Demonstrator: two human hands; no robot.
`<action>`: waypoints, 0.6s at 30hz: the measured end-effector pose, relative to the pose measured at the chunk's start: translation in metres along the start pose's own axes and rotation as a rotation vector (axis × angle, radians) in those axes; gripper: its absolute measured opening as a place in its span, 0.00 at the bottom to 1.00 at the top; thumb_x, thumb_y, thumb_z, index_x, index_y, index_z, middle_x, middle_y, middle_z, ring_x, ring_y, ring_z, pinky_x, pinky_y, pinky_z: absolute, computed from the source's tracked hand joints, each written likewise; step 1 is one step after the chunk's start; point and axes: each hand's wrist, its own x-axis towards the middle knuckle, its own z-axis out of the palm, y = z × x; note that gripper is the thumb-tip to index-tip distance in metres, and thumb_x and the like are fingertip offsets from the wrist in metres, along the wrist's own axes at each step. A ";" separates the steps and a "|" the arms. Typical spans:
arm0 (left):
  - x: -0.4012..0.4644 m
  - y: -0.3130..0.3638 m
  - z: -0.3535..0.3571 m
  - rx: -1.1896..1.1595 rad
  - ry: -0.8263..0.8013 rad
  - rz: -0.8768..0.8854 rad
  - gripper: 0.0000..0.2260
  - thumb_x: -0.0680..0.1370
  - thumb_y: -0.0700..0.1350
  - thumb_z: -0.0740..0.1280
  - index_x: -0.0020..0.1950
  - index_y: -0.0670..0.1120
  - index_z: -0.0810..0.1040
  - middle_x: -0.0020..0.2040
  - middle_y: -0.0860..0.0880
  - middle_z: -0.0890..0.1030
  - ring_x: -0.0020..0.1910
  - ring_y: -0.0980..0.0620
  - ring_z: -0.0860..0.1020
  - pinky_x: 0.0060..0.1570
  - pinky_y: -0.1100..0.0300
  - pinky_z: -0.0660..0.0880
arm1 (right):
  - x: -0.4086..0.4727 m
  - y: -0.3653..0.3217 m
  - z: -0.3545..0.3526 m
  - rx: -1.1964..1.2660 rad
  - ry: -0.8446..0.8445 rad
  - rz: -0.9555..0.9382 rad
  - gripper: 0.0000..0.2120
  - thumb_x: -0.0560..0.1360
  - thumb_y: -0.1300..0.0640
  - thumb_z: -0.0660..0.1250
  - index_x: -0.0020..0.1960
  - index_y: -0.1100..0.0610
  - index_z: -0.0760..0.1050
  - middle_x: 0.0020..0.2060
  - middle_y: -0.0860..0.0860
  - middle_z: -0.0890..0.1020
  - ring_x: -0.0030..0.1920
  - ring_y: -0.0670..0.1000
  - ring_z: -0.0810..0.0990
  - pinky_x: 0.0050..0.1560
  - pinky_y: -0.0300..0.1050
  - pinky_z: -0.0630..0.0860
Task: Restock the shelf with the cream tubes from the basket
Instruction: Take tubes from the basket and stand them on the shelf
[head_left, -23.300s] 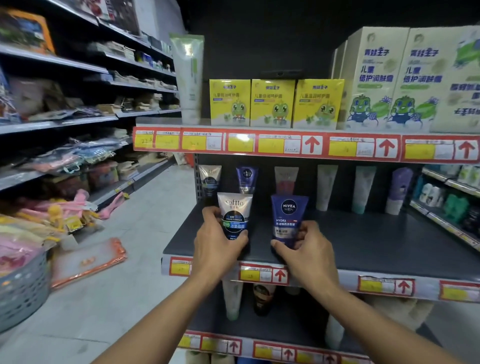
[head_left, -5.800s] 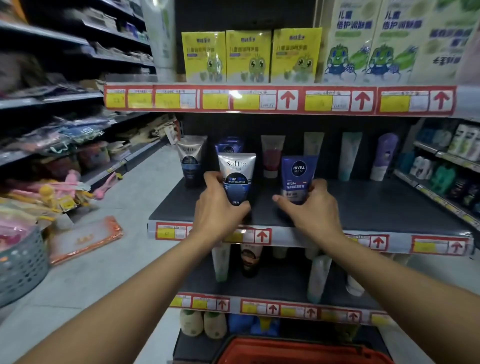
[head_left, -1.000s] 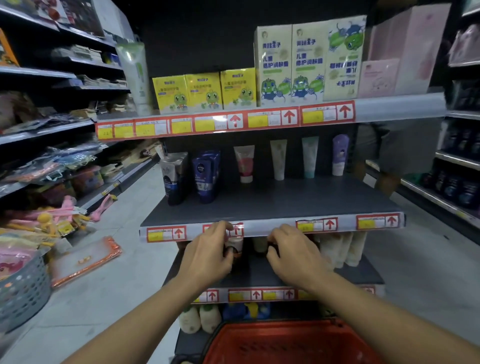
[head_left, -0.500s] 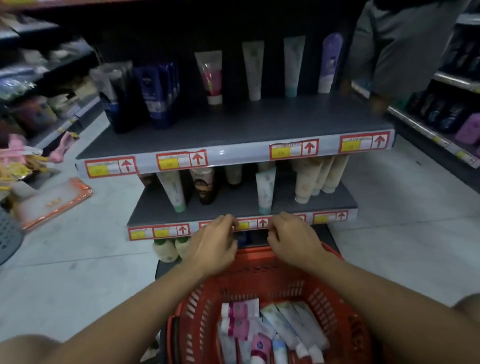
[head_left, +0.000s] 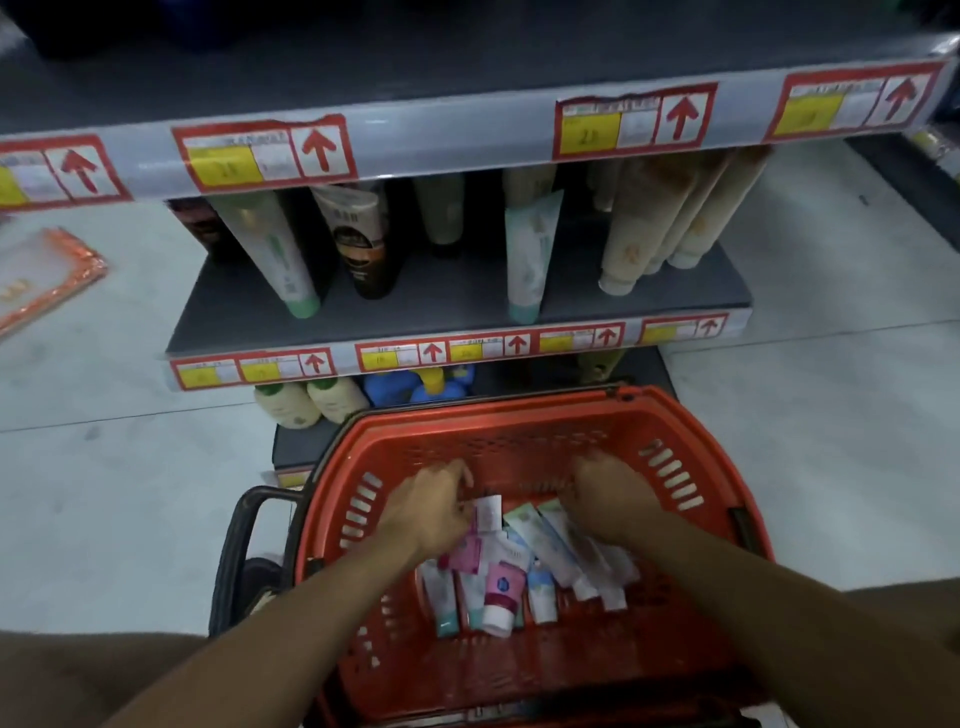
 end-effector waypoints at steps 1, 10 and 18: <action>0.001 -0.002 0.009 -0.008 -0.029 -0.022 0.10 0.75 0.49 0.67 0.56 0.55 0.75 0.55 0.50 0.84 0.55 0.43 0.83 0.50 0.53 0.79 | 0.002 0.007 0.009 -0.017 -0.053 0.044 0.18 0.75 0.50 0.62 0.62 0.54 0.79 0.57 0.55 0.82 0.58 0.58 0.82 0.56 0.50 0.79; 0.018 -0.008 0.098 -0.083 -0.265 -0.145 0.11 0.80 0.53 0.66 0.56 0.47 0.79 0.55 0.43 0.85 0.55 0.41 0.84 0.48 0.53 0.79 | 0.013 0.062 0.096 0.023 -0.285 0.308 0.25 0.80 0.51 0.64 0.74 0.57 0.67 0.72 0.59 0.71 0.71 0.60 0.72 0.66 0.48 0.71; 0.013 0.007 0.156 -0.164 -0.343 -0.266 0.25 0.78 0.58 0.70 0.69 0.47 0.69 0.63 0.44 0.78 0.61 0.44 0.80 0.55 0.56 0.77 | 0.018 0.054 0.099 -0.080 -0.380 0.457 0.27 0.81 0.50 0.63 0.77 0.58 0.63 0.71 0.62 0.69 0.71 0.66 0.70 0.68 0.63 0.70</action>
